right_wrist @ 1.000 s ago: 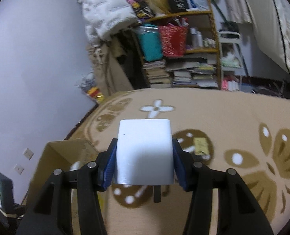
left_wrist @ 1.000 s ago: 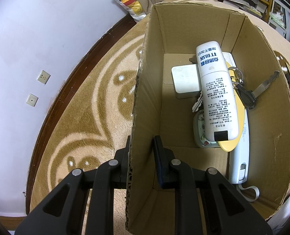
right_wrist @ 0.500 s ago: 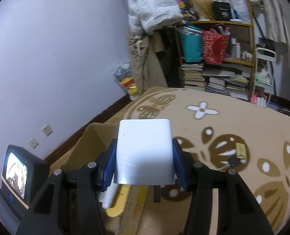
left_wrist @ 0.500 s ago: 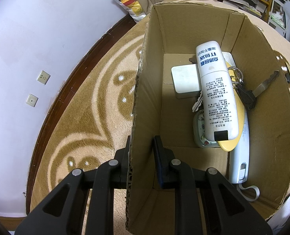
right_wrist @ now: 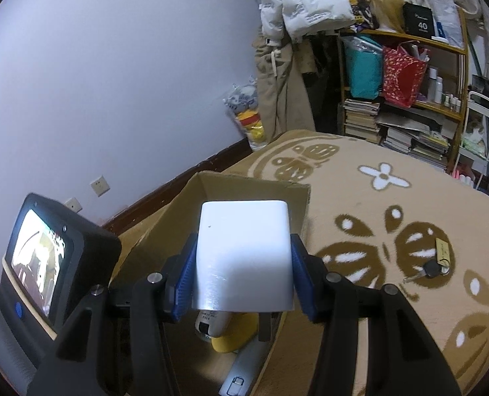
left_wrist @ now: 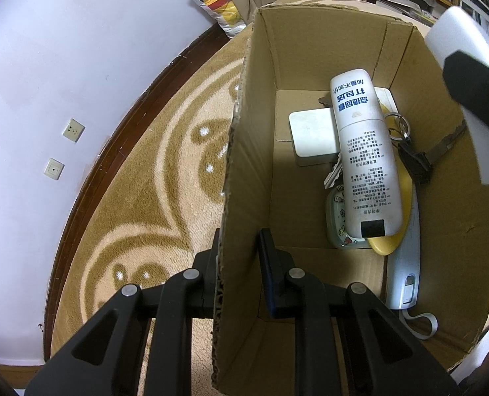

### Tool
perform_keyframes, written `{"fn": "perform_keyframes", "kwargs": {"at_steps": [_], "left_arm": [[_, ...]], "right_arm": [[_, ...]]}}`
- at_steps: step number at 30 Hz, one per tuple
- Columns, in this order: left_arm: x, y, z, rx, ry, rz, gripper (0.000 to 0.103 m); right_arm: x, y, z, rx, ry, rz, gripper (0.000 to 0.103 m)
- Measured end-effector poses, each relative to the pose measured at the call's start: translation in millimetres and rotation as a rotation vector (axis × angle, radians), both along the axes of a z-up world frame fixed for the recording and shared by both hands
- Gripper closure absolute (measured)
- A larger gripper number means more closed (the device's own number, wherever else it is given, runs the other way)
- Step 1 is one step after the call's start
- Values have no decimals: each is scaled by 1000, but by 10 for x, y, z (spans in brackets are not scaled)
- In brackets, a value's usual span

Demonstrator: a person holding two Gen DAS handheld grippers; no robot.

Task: Organize rigid objects
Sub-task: 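Carry the white charger into the box and release it with the right gripper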

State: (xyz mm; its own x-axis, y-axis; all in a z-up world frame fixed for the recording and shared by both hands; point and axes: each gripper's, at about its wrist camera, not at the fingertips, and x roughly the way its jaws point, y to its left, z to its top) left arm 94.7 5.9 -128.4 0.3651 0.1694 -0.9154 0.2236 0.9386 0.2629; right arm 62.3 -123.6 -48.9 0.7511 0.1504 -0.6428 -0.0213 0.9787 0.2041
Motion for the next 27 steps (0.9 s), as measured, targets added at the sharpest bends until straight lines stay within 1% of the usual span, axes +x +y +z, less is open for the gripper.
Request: {"fn": "perform_keyframes", "kwargs": {"at_steps": [8, 16, 24, 27], "left_arm": [[0, 1, 0, 1, 0, -1, 84], [-6, -21, -11, 3, -1, -4, 84], [-10, -12, -11, 2, 0, 0, 83], [-9, -6, -15, -1, 3, 1, 83]], "right_arm": [[13, 31, -77, -12, 32, 18, 47], [39, 32, -135, -54, 48, -4, 48], [42, 63, -101, -61, 32, 9, 49], [27, 34, -66, -55, 21, -3, 49]]}}
